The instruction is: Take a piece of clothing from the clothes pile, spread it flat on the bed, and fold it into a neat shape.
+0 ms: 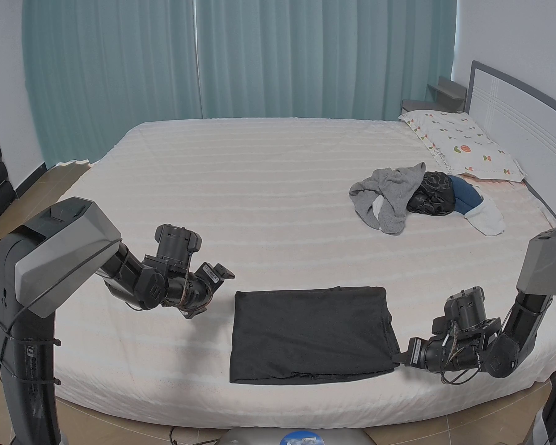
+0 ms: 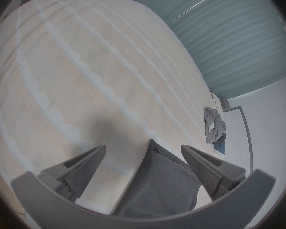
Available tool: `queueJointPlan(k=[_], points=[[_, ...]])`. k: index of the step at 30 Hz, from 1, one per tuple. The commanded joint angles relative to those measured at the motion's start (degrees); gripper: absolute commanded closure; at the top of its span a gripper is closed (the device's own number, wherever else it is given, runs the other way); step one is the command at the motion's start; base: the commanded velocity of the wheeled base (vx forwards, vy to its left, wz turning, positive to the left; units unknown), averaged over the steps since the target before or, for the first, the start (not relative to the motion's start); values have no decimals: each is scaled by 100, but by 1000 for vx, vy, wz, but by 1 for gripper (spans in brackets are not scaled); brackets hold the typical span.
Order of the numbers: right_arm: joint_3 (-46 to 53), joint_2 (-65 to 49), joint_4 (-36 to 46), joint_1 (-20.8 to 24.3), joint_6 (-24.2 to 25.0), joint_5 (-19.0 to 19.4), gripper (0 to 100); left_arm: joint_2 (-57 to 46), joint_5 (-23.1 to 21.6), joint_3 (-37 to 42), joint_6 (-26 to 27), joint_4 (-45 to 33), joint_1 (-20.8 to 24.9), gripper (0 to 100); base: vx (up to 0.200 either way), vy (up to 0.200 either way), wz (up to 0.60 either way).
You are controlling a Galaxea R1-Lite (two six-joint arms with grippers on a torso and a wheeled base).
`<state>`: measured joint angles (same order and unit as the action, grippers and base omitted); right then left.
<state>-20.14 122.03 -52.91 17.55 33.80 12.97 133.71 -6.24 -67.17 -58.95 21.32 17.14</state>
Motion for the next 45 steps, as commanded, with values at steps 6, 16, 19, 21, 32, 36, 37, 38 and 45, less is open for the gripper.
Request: queueJointPlan(k=[6,16,19,21,32,36,37,38,45], points=[[186,-39,-27,-173,-111,4,100,-11,0,-7,-2,4,0,0,0,0,0],[115,-39,-97,-191,-216,21,0,-2,0,-7,-2,4,0,0,0,0,0],[-157,-56,-176,-314,-172,48,0,-2,0,-7,-2,4,0,0,0,0,0],[-781,128,-176,-420,-14,65,0,-2,0,-7,-2,4,0,0,0,0,0],[-3101,1535,-71,-648,970,39,0,-2,0,-7,7,4,9,0,0,0,0],[-3585,1754,0,-622,970,39,0,-2,0,-7,7,4,35,0,0,0,0],[-3637,1772,52,-613,970,48,0,-2,0,-7,15,4,35,0,0,0,0],[-3743,1798,149,-604,970,56,0,-2,0,-7,7,4,26,0,0,0,0],[-3954,1886,395,-586,970,65,100,6,9,-7,15,4,35,0,0,0,0]])
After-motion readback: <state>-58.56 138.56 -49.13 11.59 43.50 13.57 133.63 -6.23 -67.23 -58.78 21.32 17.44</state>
